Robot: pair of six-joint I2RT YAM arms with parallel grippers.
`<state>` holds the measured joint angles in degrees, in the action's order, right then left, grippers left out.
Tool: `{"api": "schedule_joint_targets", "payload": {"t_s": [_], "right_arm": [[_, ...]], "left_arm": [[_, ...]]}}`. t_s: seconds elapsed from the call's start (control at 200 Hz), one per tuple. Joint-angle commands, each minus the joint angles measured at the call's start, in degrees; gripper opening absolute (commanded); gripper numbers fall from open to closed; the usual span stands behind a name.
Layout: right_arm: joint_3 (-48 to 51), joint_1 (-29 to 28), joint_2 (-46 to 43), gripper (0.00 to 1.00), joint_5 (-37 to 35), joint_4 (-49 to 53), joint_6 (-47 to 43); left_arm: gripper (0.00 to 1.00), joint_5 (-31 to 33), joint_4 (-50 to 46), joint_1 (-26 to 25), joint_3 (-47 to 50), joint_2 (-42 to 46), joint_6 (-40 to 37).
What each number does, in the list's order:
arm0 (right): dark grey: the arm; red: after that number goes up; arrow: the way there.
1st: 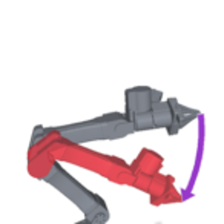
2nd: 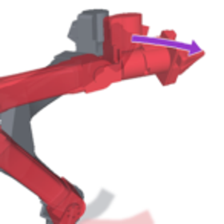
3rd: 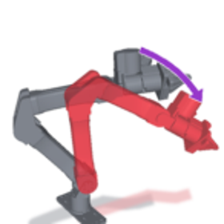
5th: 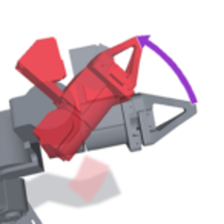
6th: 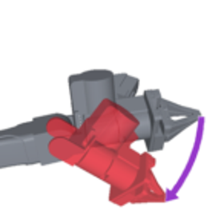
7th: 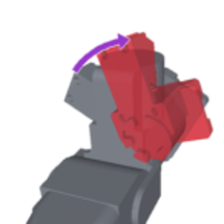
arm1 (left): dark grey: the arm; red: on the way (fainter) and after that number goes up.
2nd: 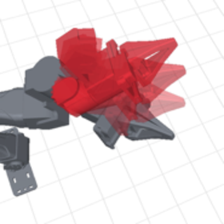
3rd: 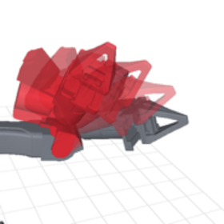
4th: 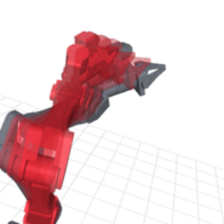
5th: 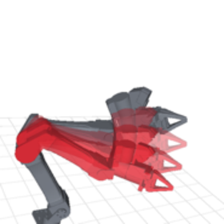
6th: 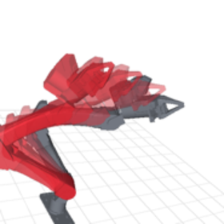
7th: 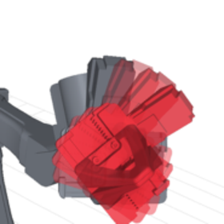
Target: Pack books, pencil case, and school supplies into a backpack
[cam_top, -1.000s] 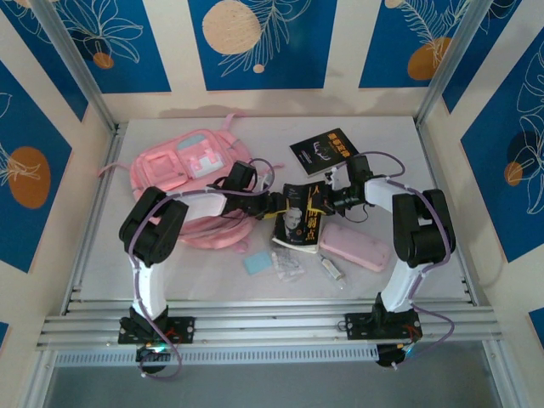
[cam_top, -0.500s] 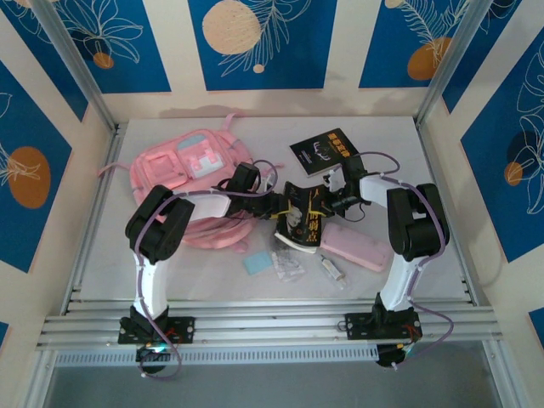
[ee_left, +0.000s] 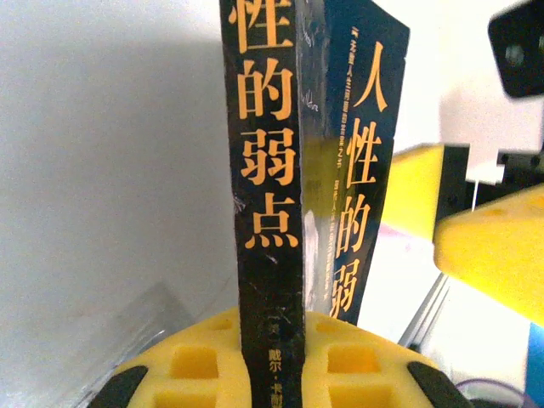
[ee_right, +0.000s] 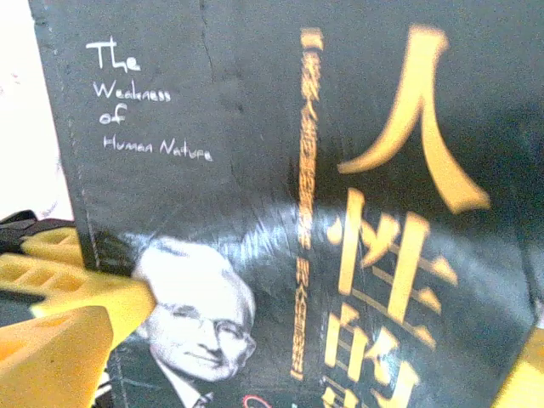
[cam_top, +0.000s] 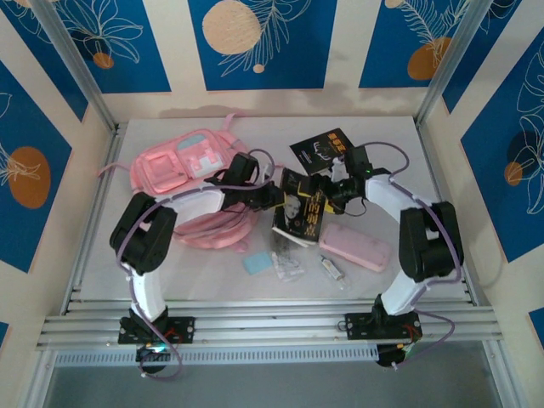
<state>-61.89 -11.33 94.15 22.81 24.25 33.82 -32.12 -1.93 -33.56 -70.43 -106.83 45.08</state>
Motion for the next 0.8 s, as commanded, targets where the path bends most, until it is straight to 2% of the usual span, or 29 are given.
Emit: {"api": "schedule_joint_targets", "payload": {"t_s": [0.0,0.15,0.315,0.44,0.665,0.795], "right_arm": [[1.6,-1.3,-5.6,0.99,-0.7,-2.5,11.6],[6.8,-5.1,-10.8,0.99,-2.9,-11.9,23.8],[12.0,-9.4,-14.5,0.99,-6.3,-24.0,34.0],[15.7,-12.0,-13.1,0.99,-7.0,-36.2,43.0],[19.0,-16.1,-8.2,0.99,-12.3,-55.1,53.0],[17.4,-17.9,-4.9,0.99,-11.7,-59.0,56.7]], "left_arm": [[0.0,5.5,8.3,2.6,-2.9,4.8,4.7],[0.0,12.3,12.3,3.8,-3.3,6.2,7.5],[0.0,19.5,18.4,3.9,1.1,8.6,12.5],[0.0,23.7,26.0,3.7,6.8,10.7,18.7],[0.0,28.7,34.4,2.0,13.8,13.7,25.3],[0.0,30.9,39.7,1.3,17.4,14.6,28.9]]}}
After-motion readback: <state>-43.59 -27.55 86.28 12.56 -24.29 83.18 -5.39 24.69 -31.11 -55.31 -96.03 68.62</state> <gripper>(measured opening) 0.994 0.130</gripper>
